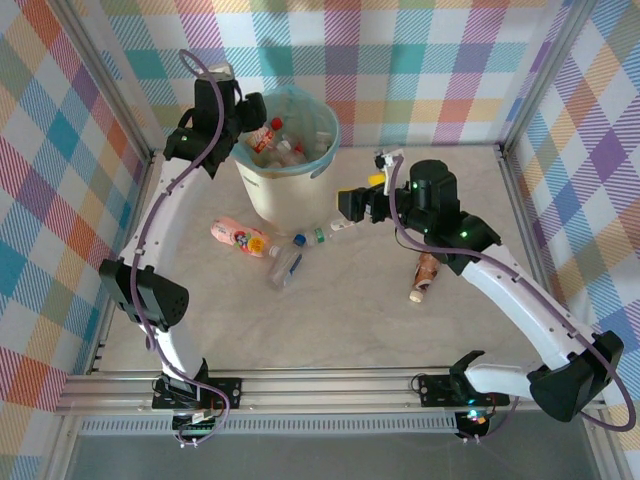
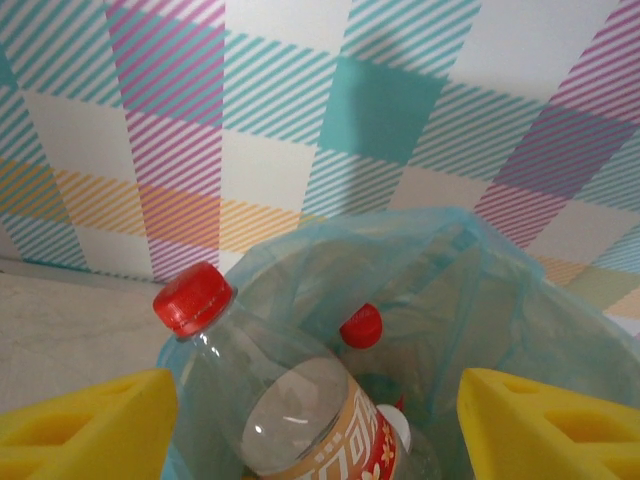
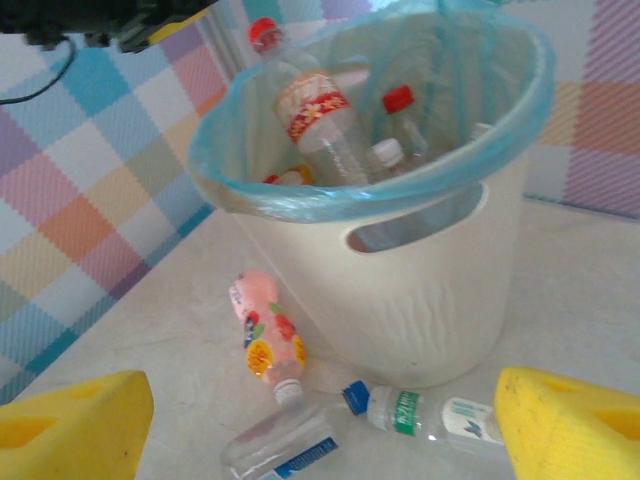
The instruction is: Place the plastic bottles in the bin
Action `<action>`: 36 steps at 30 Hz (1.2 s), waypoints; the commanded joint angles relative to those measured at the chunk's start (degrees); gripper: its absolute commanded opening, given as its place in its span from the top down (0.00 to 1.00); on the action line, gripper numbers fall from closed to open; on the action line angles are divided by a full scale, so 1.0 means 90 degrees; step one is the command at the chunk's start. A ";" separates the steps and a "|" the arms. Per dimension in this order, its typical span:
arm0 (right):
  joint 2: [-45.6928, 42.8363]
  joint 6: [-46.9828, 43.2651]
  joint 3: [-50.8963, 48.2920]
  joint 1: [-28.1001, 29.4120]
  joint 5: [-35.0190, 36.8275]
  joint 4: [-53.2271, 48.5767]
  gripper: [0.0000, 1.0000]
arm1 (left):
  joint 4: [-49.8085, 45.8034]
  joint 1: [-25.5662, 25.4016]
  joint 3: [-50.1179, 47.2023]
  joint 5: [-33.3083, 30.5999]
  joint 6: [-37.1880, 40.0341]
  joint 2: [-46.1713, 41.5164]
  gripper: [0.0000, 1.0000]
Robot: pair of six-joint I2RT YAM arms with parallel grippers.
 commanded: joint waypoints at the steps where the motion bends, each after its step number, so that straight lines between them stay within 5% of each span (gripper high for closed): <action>1: 0.0098 0.0359 0.0407 0.0039 0.1096 -0.1073 0.11 | -0.0004 0.0031 0.0127 0.0417 0.0080 -0.0236 0.27; 6: 0.0211 0.1014 0.0527 -0.0101 0.1857 -0.2508 0.09 | 0.0352 -0.0422 -0.0590 0.0759 0.1028 -0.0884 0.27; 12: 0.0114 0.2453 -0.0093 -0.0840 0.2244 -0.3948 0.07 | 0.0728 -0.1826 -0.1843 0.0951 0.2959 -0.1719 0.27; 22: -0.0246 0.2868 -0.2341 -0.2345 0.1228 -0.2707 0.10 | 0.0533 -0.3447 -0.3069 0.3501 0.4396 -0.2254 0.25; 36: 0.1231 0.2722 -0.2950 -0.2685 0.1150 -0.1428 0.21 | 0.0404 -0.3760 -0.3094 0.3313 0.4195 -0.2101 0.25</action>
